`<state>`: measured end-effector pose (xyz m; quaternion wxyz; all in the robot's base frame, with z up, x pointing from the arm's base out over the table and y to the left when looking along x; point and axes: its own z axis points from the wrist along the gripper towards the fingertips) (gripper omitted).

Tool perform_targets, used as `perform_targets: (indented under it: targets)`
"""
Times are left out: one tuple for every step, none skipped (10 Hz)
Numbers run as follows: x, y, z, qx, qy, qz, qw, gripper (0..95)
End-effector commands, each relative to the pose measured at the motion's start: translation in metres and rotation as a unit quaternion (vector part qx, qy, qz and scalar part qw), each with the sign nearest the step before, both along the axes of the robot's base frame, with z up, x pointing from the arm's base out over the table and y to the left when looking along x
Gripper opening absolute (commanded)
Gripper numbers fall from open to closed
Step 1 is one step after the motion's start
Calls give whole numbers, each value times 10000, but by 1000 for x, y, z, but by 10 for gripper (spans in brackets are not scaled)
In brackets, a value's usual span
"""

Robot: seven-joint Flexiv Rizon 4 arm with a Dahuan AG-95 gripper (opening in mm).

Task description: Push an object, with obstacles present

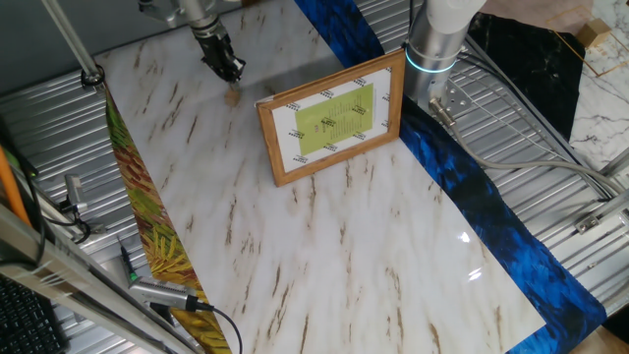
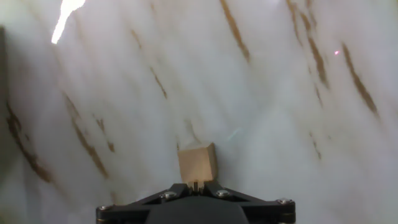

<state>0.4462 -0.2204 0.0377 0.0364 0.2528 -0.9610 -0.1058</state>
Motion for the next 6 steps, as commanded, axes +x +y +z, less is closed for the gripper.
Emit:
perform_targets:
  targets:
    - [4, 3, 0, -40, 56, 23, 10000, 0]
    - [6, 4, 2, -63, 131, 40, 9999, 0]
    - [7, 4, 2, -116, 157, 64, 9998, 0]
    - [7, 4, 2, -112, 154, 88, 9998, 0]
    - [7, 3, 3, -104, 150, 110, 9998, 0]
    - [11, -3, 8, -91, 157, 202, 9996, 0]
